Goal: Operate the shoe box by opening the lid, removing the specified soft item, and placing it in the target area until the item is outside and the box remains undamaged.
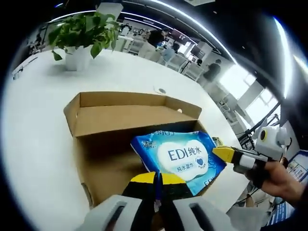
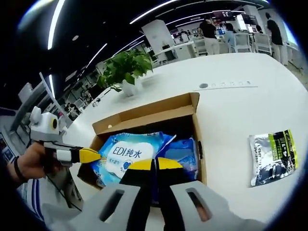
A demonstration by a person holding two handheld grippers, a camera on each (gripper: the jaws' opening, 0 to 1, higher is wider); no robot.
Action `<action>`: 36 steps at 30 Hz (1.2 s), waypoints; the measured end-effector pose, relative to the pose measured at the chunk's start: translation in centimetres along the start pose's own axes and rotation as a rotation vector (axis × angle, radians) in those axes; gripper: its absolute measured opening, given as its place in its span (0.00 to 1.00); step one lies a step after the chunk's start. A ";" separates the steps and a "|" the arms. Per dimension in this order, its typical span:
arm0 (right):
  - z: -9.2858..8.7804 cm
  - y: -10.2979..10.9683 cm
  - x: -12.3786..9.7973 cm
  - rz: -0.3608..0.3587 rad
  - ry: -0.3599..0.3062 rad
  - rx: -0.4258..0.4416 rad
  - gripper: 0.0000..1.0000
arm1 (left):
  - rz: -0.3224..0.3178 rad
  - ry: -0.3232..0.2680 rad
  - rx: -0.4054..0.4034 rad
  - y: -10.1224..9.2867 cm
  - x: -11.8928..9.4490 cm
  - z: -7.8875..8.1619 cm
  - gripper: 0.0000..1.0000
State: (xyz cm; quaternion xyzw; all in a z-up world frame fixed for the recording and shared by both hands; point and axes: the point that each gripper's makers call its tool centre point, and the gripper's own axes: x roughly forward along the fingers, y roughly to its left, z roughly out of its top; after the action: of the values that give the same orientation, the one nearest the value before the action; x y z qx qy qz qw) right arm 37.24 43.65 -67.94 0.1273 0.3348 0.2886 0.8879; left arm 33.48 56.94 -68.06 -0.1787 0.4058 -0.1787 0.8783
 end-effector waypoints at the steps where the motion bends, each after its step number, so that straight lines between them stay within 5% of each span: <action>1: 0.0 -0.1 -0.2 -0.002 0.000 0.000 0.00 | -0.003 0.003 0.007 -0.3 0.0 0.0 0.00; 18: 1.9 -2.7 -6.1 -0.046 -0.124 0.065 0.00 | -0.072 0.019 0.094 -6.5 0.5 0.3 0.00; 36: 1.7 -9.1 -14.5 -0.158 -0.268 0.197 0.00 | -0.193 0.113 0.230 -15.5 4.3 -1.3 0.00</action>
State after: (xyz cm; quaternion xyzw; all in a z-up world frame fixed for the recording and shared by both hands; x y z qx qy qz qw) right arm 33.41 27.65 -62.91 0.2242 0.2490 0.1645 0.9278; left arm 32.51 41.22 -64.51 -0.1046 0.4123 -0.3174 0.8476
